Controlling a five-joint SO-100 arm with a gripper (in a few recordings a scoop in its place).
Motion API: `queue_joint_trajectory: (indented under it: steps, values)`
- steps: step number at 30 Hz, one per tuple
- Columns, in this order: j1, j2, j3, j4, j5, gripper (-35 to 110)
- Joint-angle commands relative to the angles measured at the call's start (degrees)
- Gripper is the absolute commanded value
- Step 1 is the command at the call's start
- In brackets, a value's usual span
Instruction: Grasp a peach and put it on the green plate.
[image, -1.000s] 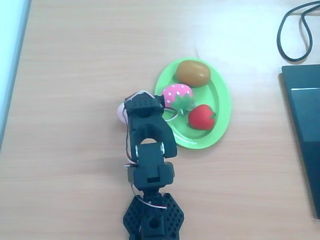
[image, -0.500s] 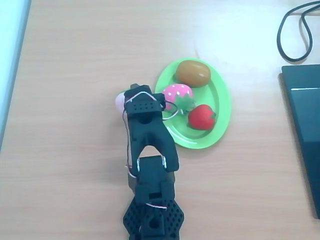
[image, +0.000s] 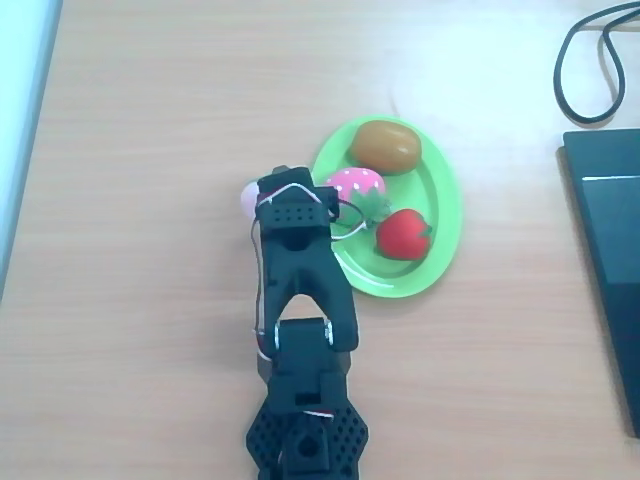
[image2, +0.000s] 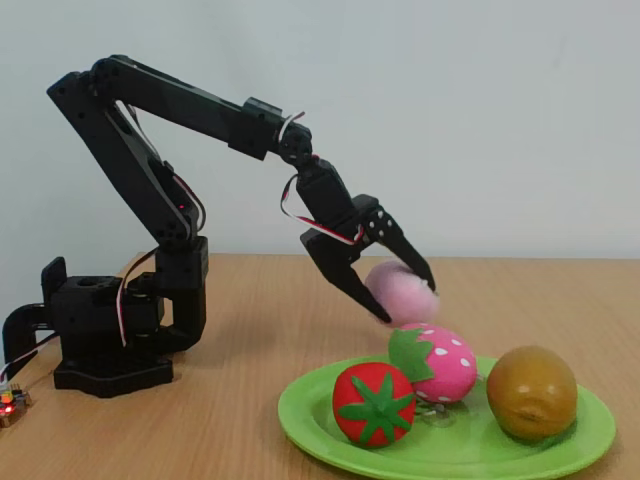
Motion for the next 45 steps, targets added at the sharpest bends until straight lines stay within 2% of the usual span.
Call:
queue_joint_trajectory:
  steps: [1,20,45]
  values:
    - [0.7,2.29,-1.41,0.35,-0.09,23]
    - [14.59,5.71,-9.05,0.35,0.7,23]
    - [31.99,-0.18,-16.96,0.35,0.97,17]
